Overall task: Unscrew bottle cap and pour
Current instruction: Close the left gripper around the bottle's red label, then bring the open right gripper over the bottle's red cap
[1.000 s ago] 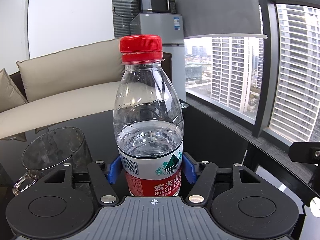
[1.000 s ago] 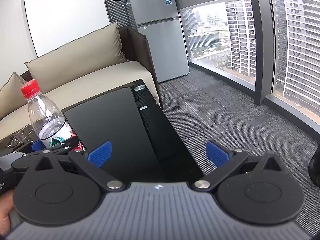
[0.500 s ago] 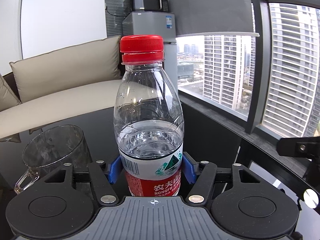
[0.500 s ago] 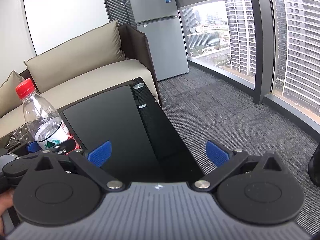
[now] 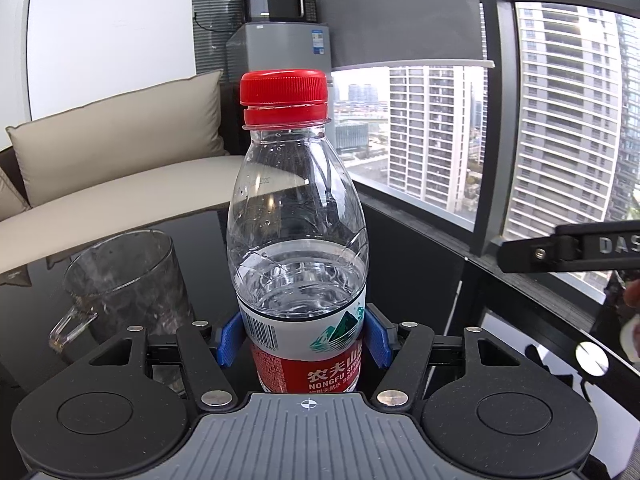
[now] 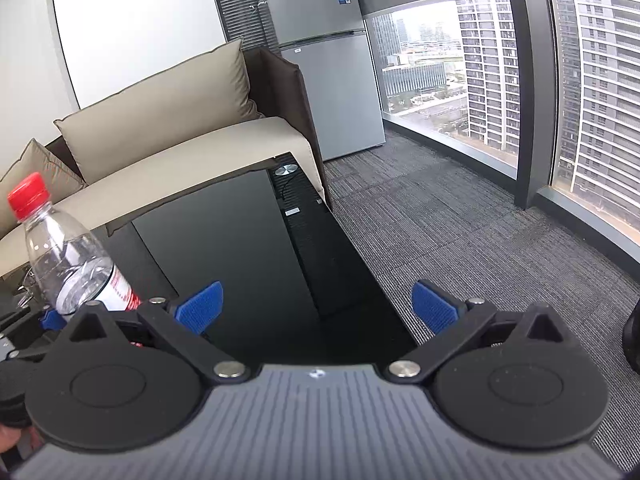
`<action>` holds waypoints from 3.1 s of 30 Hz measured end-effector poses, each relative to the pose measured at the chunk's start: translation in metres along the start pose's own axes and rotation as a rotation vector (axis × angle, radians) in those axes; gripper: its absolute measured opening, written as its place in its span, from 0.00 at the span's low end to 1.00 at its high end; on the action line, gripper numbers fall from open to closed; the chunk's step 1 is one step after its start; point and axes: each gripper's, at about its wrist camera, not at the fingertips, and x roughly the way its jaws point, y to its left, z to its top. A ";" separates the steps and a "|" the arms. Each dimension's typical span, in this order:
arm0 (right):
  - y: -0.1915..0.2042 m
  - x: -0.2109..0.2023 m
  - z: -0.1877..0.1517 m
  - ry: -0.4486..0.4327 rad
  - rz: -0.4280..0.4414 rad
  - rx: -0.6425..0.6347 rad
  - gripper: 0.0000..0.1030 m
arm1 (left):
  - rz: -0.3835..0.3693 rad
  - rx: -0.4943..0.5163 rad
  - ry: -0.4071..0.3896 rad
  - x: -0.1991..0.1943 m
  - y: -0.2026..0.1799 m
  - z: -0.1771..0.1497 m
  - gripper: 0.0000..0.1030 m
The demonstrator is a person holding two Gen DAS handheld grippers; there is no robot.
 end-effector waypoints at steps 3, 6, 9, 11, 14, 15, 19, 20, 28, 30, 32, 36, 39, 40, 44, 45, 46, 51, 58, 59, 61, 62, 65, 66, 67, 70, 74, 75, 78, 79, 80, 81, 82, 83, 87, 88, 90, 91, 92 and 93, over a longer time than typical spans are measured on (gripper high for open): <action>0.000 0.002 -0.001 0.003 -0.005 0.005 1.00 | -0.007 0.003 0.003 -0.006 0.001 -0.003 0.55; 0.001 0.004 -0.002 0.006 -0.008 0.015 1.00 | -0.017 0.005 0.007 -0.013 0.002 -0.006 0.55; 0.005 0.006 -0.004 0.014 0.007 0.009 1.00 | -0.025 0.011 0.009 -0.022 0.003 -0.011 0.55; 0.007 0.005 -0.004 0.011 0.018 -0.006 1.00 | -0.029 0.014 0.010 -0.026 0.003 -0.013 0.55; 0.011 0.004 -0.005 0.003 0.030 -0.018 1.00 | -0.038 0.016 0.012 -0.033 0.005 -0.015 0.55; 0.012 0.004 -0.006 0.002 0.035 -0.022 1.00 | -0.041 0.018 0.012 -0.035 0.005 -0.016 0.55; 0.017 0.005 -0.008 0.009 0.057 -0.042 1.00 | -0.051 0.027 0.012 -0.042 0.008 -0.021 0.55; 0.017 0.004 -0.008 0.008 0.059 -0.045 1.00 | -0.055 0.029 0.012 -0.045 0.009 -0.023 0.55; 0.023 -0.003 -0.010 0.003 0.114 -0.058 1.00 | -0.079 0.039 0.014 -0.055 0.013 -0.028 0.55; 0.024 -0.006 -0.010 0.005 0.143 -0.056 1.00 | -0.085 0.044 0.014 -0.056 0.014 -0.030 0.55; 0.025 -0.009 -0.011 0.003 0.176 -0.058 1.00 | -0.093 0.050 0.014 -0.060 0.016 -0.032 0.55; 0.024 -0.013 -0.010 -0.008 0.223 -0.037 1.00 | -0.108 0.054 0.013 -0.064 0.019 -0.034 0.55; 0.023 -0.019 -0.009 -0.020 0.281 -0.006 1.00 | -0.117 0.057 0.011 -0.067 0.021 -0.037 0.55; 0.024 -0.021 -0.009 -0.025 0.302 -0.006 1.00 | -0.119 0.058 0.011 -0.067 0.021 -0.037 0.55; 0.030 -0.031 -0.010 -0.044 0.346 -0.030 1.00 | -0.130 0.056 0.014 -0.065 0.020 -0.036 0.55; 0.032 -0.033 -0.010 -0.048 0.353 -0.030 1.00 | -0.131 0.058 0.013 -0.066 0.020 -0.037 0.55; 0.034 -0.036 -0.010 -0.054 0.361 -0.033 1.00 | -0.132 0.059 0.012 -0.066 0.020 -0.037 0.55; 0.042 -0.050 -0.012 -0.085 0.376 -0.064 1.00 | -0.138 0.066 0.005 -0.064 0.020 -0.038 0.55; 0.064 -0.080 -0.006 -0.137 0.442 -0.082 1.00 | -0.147 0.068 0.003 -0.058 0.017 -0.035 0.55; 0.068 -0.085 -0.005 -0.144 0.447 -0.093 1.00 | -0.147 0.068 0.002 -0.058 0.017 -0.035 0.55; 0.074 -0.093 -0.003 -0.148 0.456 -0.107 1.00 | -0.148 0.069 0.001 -0.057 0.016 -0.035 0.55; 0.076 -0.096 -0.002 -0.148 0.459 -0.110 1.00 | -0.149 0.069 0.001 -0.057 0.016 -0.035 0.55; 0.082 -0.103 0.002 -0.148 0.486 -0.103 1.00 | -0.150 0.069 0.002 -0.056 0.014 -0.034 0.55; 0.084 -0.104 0.003 -0.149 0.491 -0.106 1.00 | -0.151 0.069 0.002 -0.056 0.014 -0.033 0.55; 0.086 -0.105 0.005 -0.150 0.497 -0.110 1.00 | -0.151 0.069 0.002 -0.055 0.014 -0.033 0.55; 0.094 -0.107 0.011 -0.144 0.516 -0.122 1.00 | -0.151 0.069 0.003 -0.055 0.014 -0.033 0.55; 0.102 -0.106 0.015 -0.127 0.530 -0.117 1.00 | -0.151 0.067 0.004 -0.056 0.014 -0.032 0.55; 0.105 -0.105 0.016 -0.126 0.527 -0.122 1.00 | -0.150 0.067 0.004 -0.056 0.014 -0.032 0.55; 0.117 -0.106 0.020 -0.127 0.514 -0.146 0.98 | -0.150 0.068 0.005 -0.056 0.013 -0.031 0.55; 0.121 -0.105 0.021 -0.125 0.509 -0.154 0.89 | -0.150 0.068 0.005 -0.056 0.013 -0.031 0.55; 0.124 -0.104 0.022 -0.123 0.503 -0.157 0.85 | -0.151 0.068 0.006 -0.056 0.013 -0.031 0.55; 0.127 -0.102 0.022 -0.118 0.501 -0.163 0.81 | -0.151 0.068 0.006 -0.056 0.013 -0.031 0.55; 0.131 -0.101 0.023 -0.111 0.503 -0.170 0.79 | -0.152 0.068 0.007 -0.056 0.013 -0.031 0.55; 0.136 -0.100 0.023 -0.105 0.504 -0.178 0.79 | -0.152 0.069 0.008 -0.056 0.013 -0.031 0.55; 0.144 -0.100 0.021 -0.100 0.505 -0.202 0.76 | -0.154 0.070 0.010 -0.056 0.013 -0.030 0.55; 0.144 -0.101 0.020 -0.101 0.506 -0.203 0.73 | -0.155 0.070 0.010 -0.057 0.012 -0.030 0.55; 0.143 -0.101 0.020 -0.103 0.507 -0.198 0.70 | -0.153 0.070 0.011 -0.057 0.012 -0.030 0.55; 0.143 -0.101 0.021 -0.106 0.507 -0.196 0.69 | -0.153 0.070 0.011 -0.057 0.012 -0.030 0.55; 0.142 -0.102 0.021 -0.111 0.507 -0.194 0.69 | -0.152 0.070 0.011 -0.057 0.012 -0.030 0.55; 0.142 -0.102 0.022 -0.113 0.508 -0.190 0.68 | -0.152 0.069 0.011 -0.057 0.011 -0.030 0.55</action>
